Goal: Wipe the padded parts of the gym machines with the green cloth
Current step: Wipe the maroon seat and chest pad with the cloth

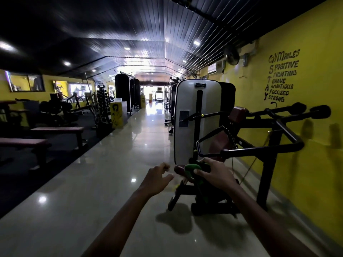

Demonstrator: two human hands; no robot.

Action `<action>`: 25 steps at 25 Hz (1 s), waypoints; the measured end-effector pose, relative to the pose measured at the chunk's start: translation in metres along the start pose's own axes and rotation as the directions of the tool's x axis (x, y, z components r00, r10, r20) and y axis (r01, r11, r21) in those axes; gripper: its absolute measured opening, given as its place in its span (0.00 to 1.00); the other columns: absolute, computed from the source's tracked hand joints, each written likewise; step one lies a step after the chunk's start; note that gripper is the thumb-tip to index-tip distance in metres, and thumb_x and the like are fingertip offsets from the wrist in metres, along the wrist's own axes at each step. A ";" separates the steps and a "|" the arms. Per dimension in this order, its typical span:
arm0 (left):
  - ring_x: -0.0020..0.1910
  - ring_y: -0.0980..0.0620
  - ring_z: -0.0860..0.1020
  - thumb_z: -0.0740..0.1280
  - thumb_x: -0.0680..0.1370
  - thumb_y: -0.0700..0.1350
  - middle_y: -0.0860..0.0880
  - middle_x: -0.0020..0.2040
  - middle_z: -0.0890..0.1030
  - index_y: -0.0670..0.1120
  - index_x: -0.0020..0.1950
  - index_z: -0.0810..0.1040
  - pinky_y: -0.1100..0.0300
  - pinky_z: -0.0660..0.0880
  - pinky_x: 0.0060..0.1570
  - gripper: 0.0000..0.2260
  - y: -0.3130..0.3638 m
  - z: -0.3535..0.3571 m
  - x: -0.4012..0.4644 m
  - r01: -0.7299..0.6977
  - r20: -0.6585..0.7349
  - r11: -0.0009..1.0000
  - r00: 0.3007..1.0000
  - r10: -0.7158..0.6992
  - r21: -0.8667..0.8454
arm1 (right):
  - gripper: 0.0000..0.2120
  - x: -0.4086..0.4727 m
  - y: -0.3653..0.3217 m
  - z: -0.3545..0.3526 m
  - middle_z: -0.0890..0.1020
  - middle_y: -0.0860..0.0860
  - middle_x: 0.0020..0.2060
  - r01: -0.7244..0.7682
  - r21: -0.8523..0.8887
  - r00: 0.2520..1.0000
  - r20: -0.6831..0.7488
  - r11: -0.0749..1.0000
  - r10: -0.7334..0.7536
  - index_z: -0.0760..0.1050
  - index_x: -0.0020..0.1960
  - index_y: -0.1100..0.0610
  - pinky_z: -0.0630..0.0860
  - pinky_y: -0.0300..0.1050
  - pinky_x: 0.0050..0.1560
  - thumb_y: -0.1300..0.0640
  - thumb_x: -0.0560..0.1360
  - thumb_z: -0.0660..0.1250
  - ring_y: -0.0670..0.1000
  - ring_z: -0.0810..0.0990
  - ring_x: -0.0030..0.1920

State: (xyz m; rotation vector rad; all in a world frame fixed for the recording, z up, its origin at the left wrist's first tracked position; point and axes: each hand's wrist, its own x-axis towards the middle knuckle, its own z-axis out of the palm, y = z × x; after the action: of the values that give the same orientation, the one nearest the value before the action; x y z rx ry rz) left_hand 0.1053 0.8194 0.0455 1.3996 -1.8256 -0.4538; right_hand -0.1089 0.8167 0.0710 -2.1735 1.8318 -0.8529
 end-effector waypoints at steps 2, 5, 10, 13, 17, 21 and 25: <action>0.62 0.50 0.75 0.69 0.77 0.45 0.45 0.63 0.77 0.41 0.65 0.74 0.67 0.67 0.53 0.18 -0.024 -0.004 0.039 0.017 0.007 1.000 1.000 -0.017 0.002 | 0.19 0.045 -0.002 0.016 0.81 0.49 0.53 0.002 0.025 1.000 0.007 1.000 -0.002 0.75 0.60 0.47 0.78 0.46 0.47 0.41 0.72 0.68 0.49 0.80 0.51; 0.62 0.52 0.75 0.68 0.77 0.45 0.45 0.63 0.78 0.42 0.65 0.74 0.69 0.66 0.51 0.17 -0.058 -0.012 0.104 0.030 0.003 0.999 1.000 -0.030 0.027 | 0.19 0.115 -0.007 0.040 0.81 0.49 0.53 0.003 0.042 1.000 0.013 0.999 -0.004 0.75 0.60 0.48 0.78 0.48 0.49 0.41 0.72 0.68 0.49 0.80 0.52; 0.61 0.51 0.75 0.68 0.78 0.45 0.46 0.62 0.78 0.42 0.64 0.75 0.70 0.66 0.50 0.16 -0.110 -0.015 0.181 0.059 0.024 0.998 0.998 -0.059 0.010 | 0.20 0.201 -0.014 0.086 0.81 0.50 0.54 -0.014 0.044 0.999 0.042 0.999 0.013 0.75 0.60 0.49 0.78 0.48 0.50 0.42 0.73 0.68 0.49 0.80 0.52; 0.61 0.51 0.75 0.68 0.78 0.45 0.46 0.62 0.78 0.42 0.64 0.75 0.69 0.66 0.50 0.16 -0.158 -0.015 0.235 0.068 0.041 0.998 0.997 -0.067 -0.011 | 0.20 0.258 -0.017 0.123 0.80 0.50 0.55 -0.051 0.042 0.996 0.072 0.998 0.048 0.74 0.61 0.50 0.77 0.46 0.50 0.42 0.73 0.68 0.50 0.79 0.53; 0.61 0.53 0.75 0.68 0.77 0.46 0.47 0.61 0.78 0.43 0.63 0.76 0.69 0.65 0.49 0.15 -0.222 -0.020 0.307 0.034 0.046 0.999 0.998 -0.032 -0.034 | 0.19 0.326 -0.019 0.173 0.80 0.50 0.55 -0.135 0.039 0.990 0.046 0.990 0.133 0.74 0.60 0.48 0.77 0.48 0.51 0.42 0.73 0.68 0.51 0.79 0.53; 0.60 0.51 0.76 0.68 0.77 0.45 0.46 0.61 0.79 0.42 0.62 0.76 0.68 0.66 0.48 0.15 -0.287 -0.032 0.390 0.016 0.135 0.999 0.991 -0.010 -0.047 | 0.18 0.397 -0.024 0.221 0.80 0.52 0.53 -0.260 0.052 0.965 0.040 0.964 0.258 0.72 0.60 0.49 0.77 0.47 0.49 0.43 0.73 0.68 0.51 0.79 0.53; 0.59 0.51 0.76 0.67 0.77 0.44 0.45 0.60 0.79 0.41 0.63 0.76 0.67 0.67 0.49 0.15 -0.323 -0.032 0.476 -0.058 0.196 0.997 0.978 0.068 -0.058 | 0.20 0.462 -0.017 0.245 0.80 0.52 0.55 -0.356 0.074 0.934 -0.002 0.932 0.357 0.73 0.62 0.48 0.74 0.43 0.48 0.43 0.73 0.69 0.51 0.78 0.55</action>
State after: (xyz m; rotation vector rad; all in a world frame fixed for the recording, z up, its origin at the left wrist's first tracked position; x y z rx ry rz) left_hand 0.2956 0.2763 0.0169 1.2962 -1.9959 -0.6218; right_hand 0.0709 0.3276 0.0218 -1.7155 2.0776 -0.8391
